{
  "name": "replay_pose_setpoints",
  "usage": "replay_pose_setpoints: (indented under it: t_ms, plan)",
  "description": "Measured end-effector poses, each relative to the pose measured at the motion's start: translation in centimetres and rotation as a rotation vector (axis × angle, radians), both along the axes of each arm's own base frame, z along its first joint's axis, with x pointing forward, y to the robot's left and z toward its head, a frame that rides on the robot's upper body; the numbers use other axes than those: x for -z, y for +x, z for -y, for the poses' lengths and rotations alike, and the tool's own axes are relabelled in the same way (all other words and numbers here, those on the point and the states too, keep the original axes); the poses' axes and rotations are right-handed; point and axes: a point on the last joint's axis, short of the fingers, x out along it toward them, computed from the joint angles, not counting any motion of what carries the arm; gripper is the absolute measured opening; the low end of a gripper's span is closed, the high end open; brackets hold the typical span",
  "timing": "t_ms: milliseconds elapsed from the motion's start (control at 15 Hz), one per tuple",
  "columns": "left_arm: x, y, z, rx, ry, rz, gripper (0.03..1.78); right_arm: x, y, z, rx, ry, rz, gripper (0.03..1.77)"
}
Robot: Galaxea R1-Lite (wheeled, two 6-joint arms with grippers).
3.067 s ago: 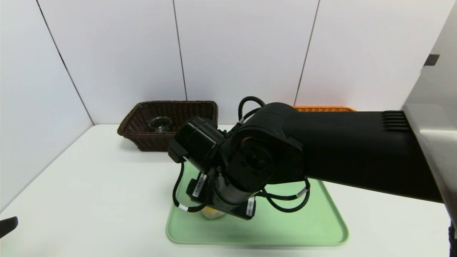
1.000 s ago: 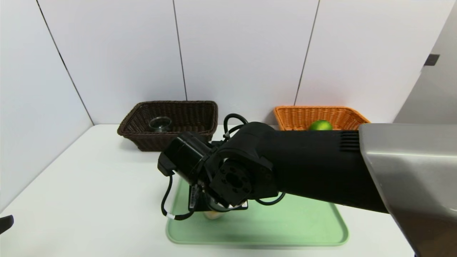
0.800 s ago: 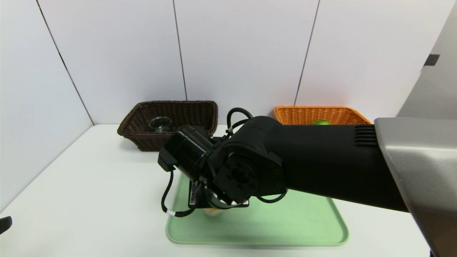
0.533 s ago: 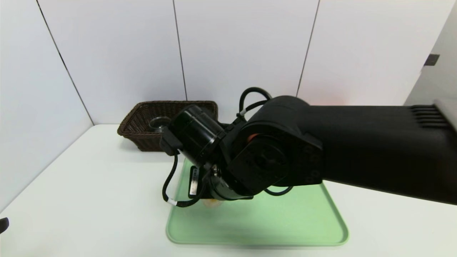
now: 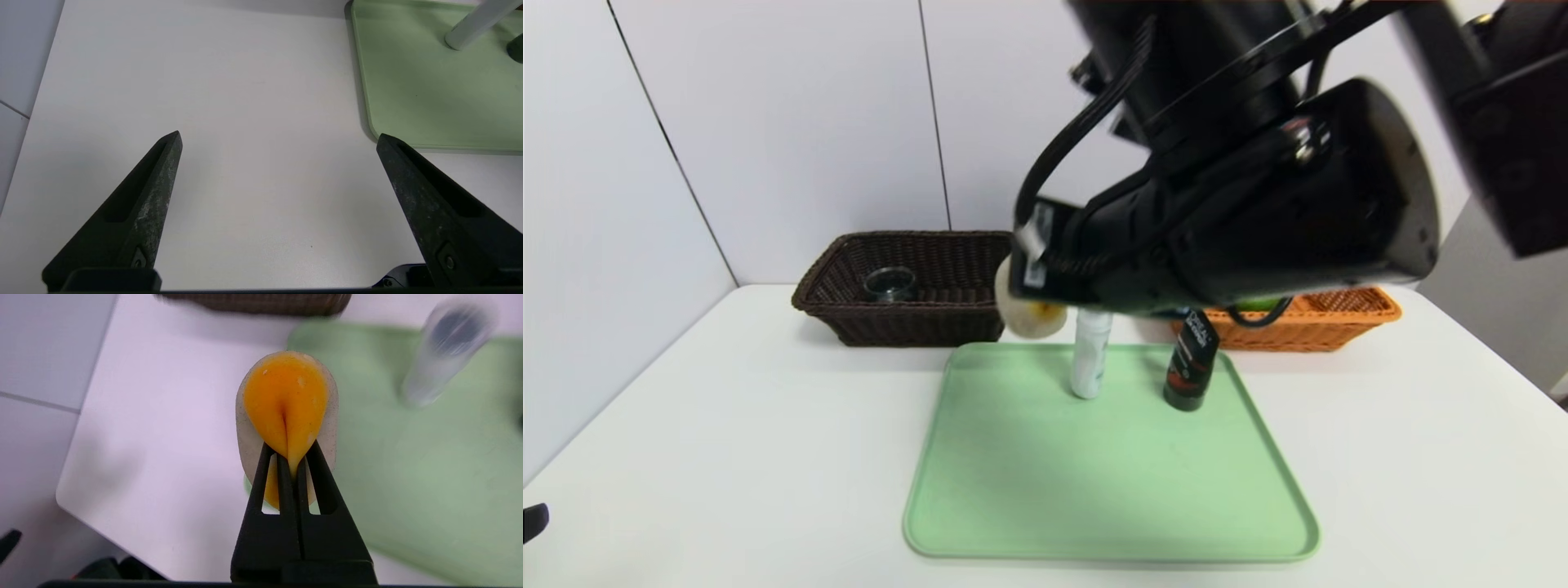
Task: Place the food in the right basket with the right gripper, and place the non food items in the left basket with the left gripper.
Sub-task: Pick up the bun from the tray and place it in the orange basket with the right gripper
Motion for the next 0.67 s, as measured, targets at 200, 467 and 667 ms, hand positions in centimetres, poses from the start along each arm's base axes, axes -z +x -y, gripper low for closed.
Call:
replay_pose_setpoints:
  t_ms: [200, 467, 667]
  plan:
    - [0.0, 0.1, 0.0, 0.009, 0.009, -0.005, 1.69, -2.8, 2.5, 5.1, 0.078, -0.002, 0.133, 0.06]
    - [0.0, 0.2, 0.1, 0.017, 0.021, -0.006, 1.69, -4.0, 6.2, 12.1, 0.244, 0.007, 0.159, 0.06]
    - [0.0, 0.2, 0.1, 0.017, 0.021, -0.006, 1.69, -3.0, 9.5, 16.4, 0.407, -0.002, 0.124, 0.06]
